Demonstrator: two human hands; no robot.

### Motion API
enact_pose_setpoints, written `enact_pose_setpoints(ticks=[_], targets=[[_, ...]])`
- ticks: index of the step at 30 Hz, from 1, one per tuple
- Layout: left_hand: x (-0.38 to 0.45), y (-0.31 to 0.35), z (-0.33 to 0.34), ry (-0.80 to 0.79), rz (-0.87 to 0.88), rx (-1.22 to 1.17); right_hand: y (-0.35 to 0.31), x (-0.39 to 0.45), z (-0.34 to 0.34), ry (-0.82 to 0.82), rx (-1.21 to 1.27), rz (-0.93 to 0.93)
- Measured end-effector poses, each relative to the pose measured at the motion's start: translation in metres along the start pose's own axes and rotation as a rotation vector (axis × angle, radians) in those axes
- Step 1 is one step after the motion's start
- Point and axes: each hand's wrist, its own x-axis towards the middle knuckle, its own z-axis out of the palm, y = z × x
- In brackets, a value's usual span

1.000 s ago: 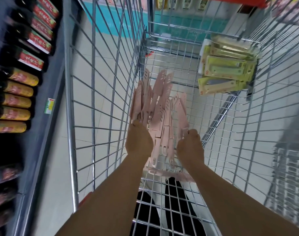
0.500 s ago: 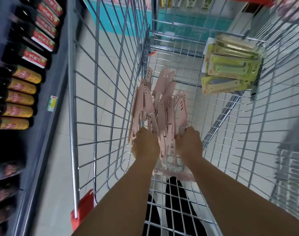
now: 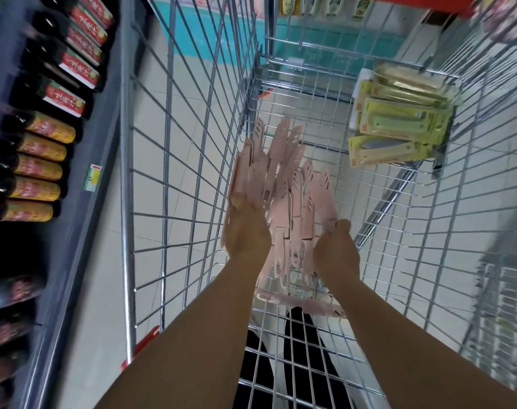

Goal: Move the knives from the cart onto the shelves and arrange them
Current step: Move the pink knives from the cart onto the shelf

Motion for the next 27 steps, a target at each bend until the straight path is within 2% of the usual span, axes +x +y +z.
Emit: enact_pose_setpoints(ticks=[3,5,12,27], targets=[[0.003,0.011,0.005,-0.052,-0.129,-0.08,0.001,0.004,0.0,0.0,0.014,-0.045],[0.002,0.009,0.01,-0.084,-0.176,-0.029,0.001,0.007,0.001,-0.009,0.0,-0.049],[0.0,-0.002,0.02,-0.105,-0.183,0.116,0.007,0.009,0.007,-0.05,-0.079,-0.073],[-0.028,0.001,-0.012,-0.193,-0.162,-0.032,-0.017,-0.022,-0.048,-0.194,-0.038,-0.061]])
